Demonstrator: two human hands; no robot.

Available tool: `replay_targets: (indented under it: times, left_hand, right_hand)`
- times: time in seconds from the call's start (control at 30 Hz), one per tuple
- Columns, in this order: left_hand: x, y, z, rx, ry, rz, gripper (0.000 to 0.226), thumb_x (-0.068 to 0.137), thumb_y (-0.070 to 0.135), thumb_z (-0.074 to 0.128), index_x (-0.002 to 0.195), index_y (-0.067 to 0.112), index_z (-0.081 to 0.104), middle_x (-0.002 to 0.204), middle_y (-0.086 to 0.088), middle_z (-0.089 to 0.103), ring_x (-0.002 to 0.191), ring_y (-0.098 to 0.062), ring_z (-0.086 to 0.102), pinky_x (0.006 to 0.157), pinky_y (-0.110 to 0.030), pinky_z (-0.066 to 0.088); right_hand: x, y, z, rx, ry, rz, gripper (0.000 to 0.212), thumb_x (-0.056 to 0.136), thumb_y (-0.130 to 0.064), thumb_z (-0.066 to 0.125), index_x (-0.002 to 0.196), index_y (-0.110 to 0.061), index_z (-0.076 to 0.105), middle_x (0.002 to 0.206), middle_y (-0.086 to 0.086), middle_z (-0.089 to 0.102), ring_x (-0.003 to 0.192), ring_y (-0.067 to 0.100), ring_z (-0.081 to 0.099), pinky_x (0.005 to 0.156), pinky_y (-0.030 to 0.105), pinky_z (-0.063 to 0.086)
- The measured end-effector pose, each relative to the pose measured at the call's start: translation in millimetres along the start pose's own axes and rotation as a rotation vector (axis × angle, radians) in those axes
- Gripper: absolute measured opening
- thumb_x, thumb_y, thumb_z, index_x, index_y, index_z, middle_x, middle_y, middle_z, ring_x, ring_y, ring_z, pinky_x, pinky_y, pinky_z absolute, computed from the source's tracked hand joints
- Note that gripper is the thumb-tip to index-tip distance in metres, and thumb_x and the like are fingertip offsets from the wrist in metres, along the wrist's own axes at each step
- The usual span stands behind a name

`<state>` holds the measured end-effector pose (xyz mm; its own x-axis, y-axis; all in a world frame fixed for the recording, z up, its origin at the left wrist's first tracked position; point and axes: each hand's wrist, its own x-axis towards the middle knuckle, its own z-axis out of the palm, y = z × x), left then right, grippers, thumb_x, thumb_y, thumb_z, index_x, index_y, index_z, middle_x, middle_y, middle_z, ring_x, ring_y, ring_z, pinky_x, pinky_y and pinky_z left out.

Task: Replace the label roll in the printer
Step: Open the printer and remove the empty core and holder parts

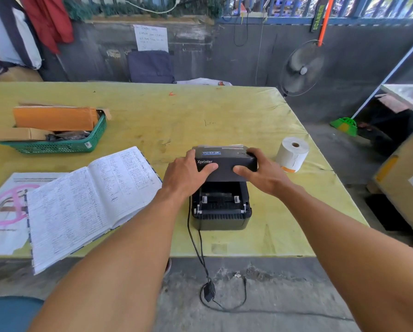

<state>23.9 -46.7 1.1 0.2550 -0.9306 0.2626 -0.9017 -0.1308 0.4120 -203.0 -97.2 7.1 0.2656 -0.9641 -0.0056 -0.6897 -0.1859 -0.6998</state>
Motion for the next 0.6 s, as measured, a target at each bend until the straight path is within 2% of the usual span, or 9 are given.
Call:
replay_targets:
  times: [0.13, 0.3, 0.4, 0.5, 0.6]
  left_hand:
    - [14.4, 0.9, -2.1, -0.023, 0.015, 0.013, 0.081, 0.077, 0.082, 0.039, 0.124, 0.018, 0.049, 0.097, -0.009, 0.069, 0.090, -0.036, 0.063, 0.066, -0.035, 0.043]
    - [40.3, 9.3, -5.9, -0.091, 0.071, -0.057, 0.083, 0.078, 0.079, 0.044, 0.129, 0.014, 0.038, 0.100, -0.013, 0.067, 0.091, -0.038, 0.062, 0.067, -0.036, 0.042]
    - [60.9, 15.3, -9.0, -0.146, 0.095, -0.119, 0.074, 0.080, 0.075, 0.048, 0.120, 0.013, 0.040, 0.097, -0.011, 0.066, 0.078, -0.032, 0.057, 0.064, -0.034, 0.039]
    - [78.1, 16.8, -7.1, -0.241, 0.101, -0.183, 0.067, 0.080, 0.071, 0.052, 0.116, 0.016, 0.042, 0.094, -0.006, 0.064, 0.078, -0.029, 0.058, 0.065, -0.033, 0.041]
    - [101.3, 22.1, -0.7, -0.391, 0.086, -0.274, 0.053, 0.080, 0.065, 0.055, 0.107, 0.022, 0.042, 0.093, -0.003, 0.062, 0.079, -0.028, 0.059, 0.065, -0.033, 0.041]
  right_hand:
    - [12.0, -8.7, -4.7, 0.014, 0.005, 0.047, 0.071, 0.078, -0.070, 0.058, 0.137, -0.037, 0.036, 0.109, -0.005, 0.055, 0.093, 0.020, 0.054, 0.078, 0.030, 0.038]
    - [34.6, -25.0, -12.6, -0.010, 0.046, 0.109, 0.080, 0.073, -0.080, 0.049, 0.138, -0.037, 0.032, 0.114, 0.000, 0.061, 0.096, 0.026, 0.060, 0.080, 0.035, 0.043]
    - [56.0, -35.8, -19.3, -0.043, 0.096, 0.124, 0.080, 0.075, -0.079, 0.049, 0.140, -0.035, 0.033, 0.118, 0.006, 0.061, 0.093, 0.028, 0.062, 0.078, 0.036, 0.045]
    - [77.6, -45.4, -24.6, -0.057, 0.141, 0.119, 0.081, 0.080, -0.074, 0.053, 0.144, -0.029, 0.036, 0.129, 0.016, 0.056, 0.105, 0.034, 0.061, 0.084, 0.039, 0.047]
    - [103.3, -53.3, -28.9, -0.043, 0.157, 0.084, 0.076, 0.086, -0.066, 0.055, 0.145, -0.021, 0.039, 0.139, 0.015, 0.051, 0.119, 0.034, 0.054, 0.094, 0.040, 0.045]
